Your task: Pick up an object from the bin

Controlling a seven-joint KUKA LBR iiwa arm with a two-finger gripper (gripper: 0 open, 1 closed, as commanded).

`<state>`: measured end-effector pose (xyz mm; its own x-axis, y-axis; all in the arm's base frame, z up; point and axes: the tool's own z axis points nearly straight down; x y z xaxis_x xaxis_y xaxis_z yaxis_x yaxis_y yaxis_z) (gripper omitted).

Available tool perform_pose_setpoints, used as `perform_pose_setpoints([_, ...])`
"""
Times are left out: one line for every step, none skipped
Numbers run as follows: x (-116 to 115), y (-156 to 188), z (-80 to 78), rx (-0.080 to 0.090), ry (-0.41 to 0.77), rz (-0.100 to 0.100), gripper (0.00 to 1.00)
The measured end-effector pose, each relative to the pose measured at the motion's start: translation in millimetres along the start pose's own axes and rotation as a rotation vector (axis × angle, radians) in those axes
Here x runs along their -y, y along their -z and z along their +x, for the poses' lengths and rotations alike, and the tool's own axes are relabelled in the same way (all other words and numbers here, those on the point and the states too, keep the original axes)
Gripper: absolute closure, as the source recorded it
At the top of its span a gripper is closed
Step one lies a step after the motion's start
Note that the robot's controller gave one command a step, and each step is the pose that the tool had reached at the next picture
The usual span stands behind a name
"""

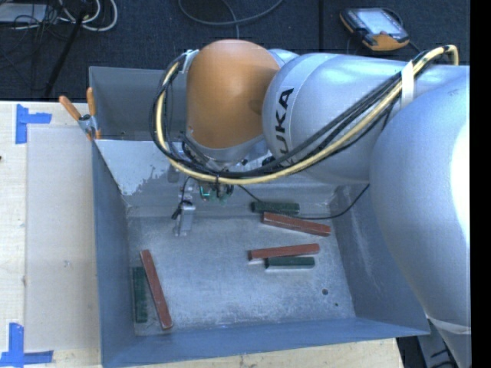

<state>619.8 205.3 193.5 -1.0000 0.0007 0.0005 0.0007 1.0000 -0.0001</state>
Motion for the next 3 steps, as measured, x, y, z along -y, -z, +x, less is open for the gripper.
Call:
perform_pose_setpoints([30.4, -120.4, 21.4, -0.001, -0.073, 0.000, 1.00])
perform_pose_setpoints([30.8, -120.3, 21.2, -0.001, -0.075, 0.000, 0.00])
perform_pose_setpoints([30.8, -120.3, 21.2, -0.001, -0.075, 0.000, 0.00])
